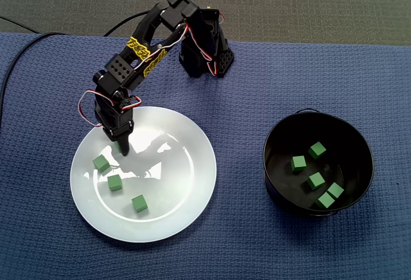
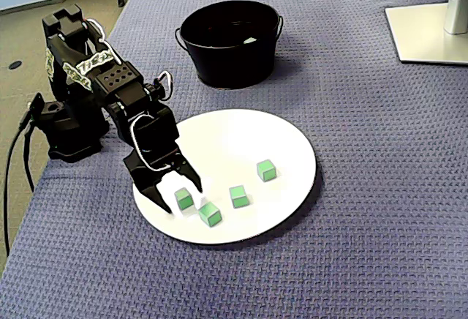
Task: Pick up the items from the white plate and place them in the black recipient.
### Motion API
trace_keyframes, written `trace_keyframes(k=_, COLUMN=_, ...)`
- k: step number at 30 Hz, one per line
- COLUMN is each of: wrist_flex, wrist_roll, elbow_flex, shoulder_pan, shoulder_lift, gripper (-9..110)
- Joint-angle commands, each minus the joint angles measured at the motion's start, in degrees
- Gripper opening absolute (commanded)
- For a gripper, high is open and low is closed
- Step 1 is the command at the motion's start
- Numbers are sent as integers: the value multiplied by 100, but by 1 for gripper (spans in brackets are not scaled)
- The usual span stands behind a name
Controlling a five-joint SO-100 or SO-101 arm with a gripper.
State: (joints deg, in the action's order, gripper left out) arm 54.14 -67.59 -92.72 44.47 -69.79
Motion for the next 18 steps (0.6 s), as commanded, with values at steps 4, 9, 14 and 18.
trace_keyframes(k=4, wrist_flex=-193, wrist_roll=141, elbow_flex=-79, shoulder_pan=-62, shoulder_lift=-378, gripper=0)
trace_keyframes(k=9, wrist_flex=123, wrist_roll=545, elbow_flex=475, shoulder_pan=53, shoulder_lift=-1020, gripper=0)
trace_keyframes(k=14, wrist_flex=677, wrist_roll=2171, elbow_flex=1978, shoulder_pan=-343, shoulder_lift=-2127, gripper=0)
trace_keyframes(k=18, wrist_flex=1600, wrist_roll=3340, elbow_flex=3287, shoulder_pan=-1441, shoulder_lift=-3006, gripper=0)
